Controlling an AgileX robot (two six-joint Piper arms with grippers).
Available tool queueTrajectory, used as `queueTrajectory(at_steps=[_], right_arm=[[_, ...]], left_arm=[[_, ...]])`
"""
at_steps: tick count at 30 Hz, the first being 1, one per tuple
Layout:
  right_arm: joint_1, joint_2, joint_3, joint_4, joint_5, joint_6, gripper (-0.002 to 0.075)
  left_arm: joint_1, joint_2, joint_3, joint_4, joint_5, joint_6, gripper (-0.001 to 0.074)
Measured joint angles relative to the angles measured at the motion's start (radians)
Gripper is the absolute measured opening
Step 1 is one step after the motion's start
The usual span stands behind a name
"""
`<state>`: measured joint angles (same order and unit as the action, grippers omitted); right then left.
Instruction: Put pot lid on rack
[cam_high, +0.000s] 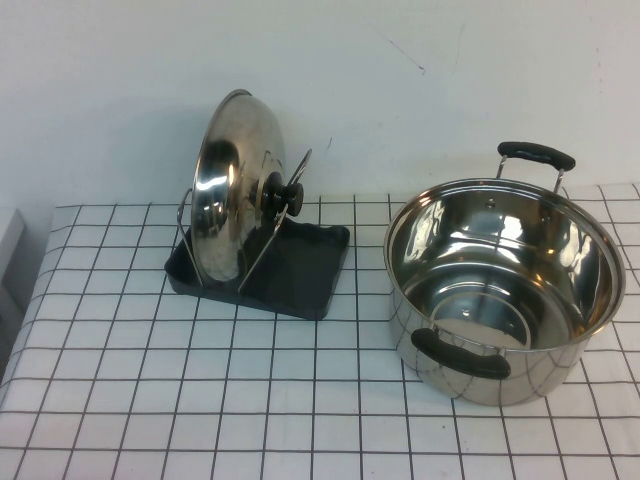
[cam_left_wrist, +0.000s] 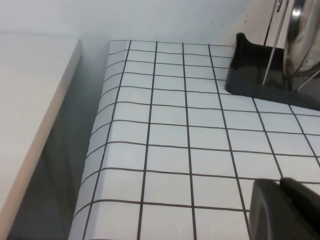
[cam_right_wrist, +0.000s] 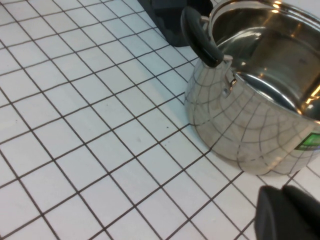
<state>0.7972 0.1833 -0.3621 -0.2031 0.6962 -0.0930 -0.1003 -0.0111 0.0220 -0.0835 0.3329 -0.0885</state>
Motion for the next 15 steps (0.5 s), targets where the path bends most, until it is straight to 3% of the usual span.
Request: queueTrajectory(at_steps=[5, 11, 15], right_arm=[[-0.091, -0.043, 0.043, -0.051, -0.091, -0.017, -0.0003], [-0.356, -0.086, 0.170, -0.095, -0.356, -0.023, -0.0003], [-0.549, -0.099, 0.213, -0.100, -0.408, -0.023, -0.0003]], left_arm=[[0.000, 0.000, 0.000, 0.000, 0.000, 0.000, -0.0001], [0.000, 0.000, 0.000, 0.000, 0.000, 0.000, -0.0001], [0.000, 0.000, 0.000, 0.000, 0.001, 0.000, -0.0001]])
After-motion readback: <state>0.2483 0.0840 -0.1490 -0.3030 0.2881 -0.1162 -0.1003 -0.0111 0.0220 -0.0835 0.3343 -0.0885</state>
